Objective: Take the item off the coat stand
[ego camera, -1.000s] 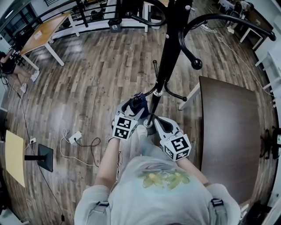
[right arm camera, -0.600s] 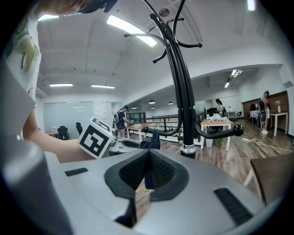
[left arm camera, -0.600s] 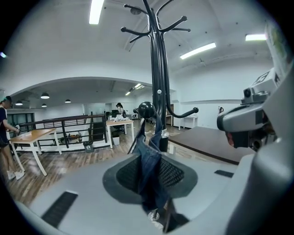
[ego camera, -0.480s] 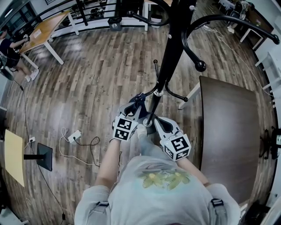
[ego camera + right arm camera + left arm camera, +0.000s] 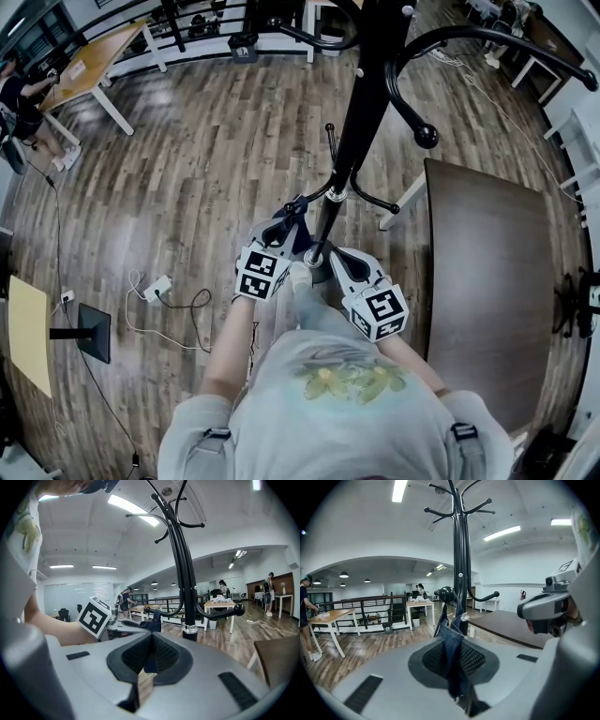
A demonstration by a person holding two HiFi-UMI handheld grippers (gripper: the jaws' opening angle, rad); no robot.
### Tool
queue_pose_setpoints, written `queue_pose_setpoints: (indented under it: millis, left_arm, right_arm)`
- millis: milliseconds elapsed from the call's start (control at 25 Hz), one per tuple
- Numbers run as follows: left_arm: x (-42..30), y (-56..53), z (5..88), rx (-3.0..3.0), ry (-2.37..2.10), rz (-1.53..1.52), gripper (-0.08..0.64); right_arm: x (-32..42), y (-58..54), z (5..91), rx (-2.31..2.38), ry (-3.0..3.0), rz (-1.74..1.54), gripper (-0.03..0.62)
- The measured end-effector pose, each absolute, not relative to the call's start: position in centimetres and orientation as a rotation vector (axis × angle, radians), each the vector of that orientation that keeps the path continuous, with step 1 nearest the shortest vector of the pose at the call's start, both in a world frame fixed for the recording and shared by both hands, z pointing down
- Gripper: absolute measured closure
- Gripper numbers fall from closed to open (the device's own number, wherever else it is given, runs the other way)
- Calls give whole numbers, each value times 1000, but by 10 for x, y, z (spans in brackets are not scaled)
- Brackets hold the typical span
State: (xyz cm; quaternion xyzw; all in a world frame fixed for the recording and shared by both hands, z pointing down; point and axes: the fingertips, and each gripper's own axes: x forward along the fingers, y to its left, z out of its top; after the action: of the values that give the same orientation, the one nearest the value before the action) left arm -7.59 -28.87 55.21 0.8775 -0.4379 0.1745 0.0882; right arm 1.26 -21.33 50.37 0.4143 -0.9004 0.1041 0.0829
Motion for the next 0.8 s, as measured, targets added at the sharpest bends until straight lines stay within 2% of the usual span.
queue_pose_setpoints:
  millis: [800]
  left_arm:
    - [-85,-281,528,2620,-1364,468,508]
  right_arm:
    - [12,-213,503,1241,-2694,313,586]
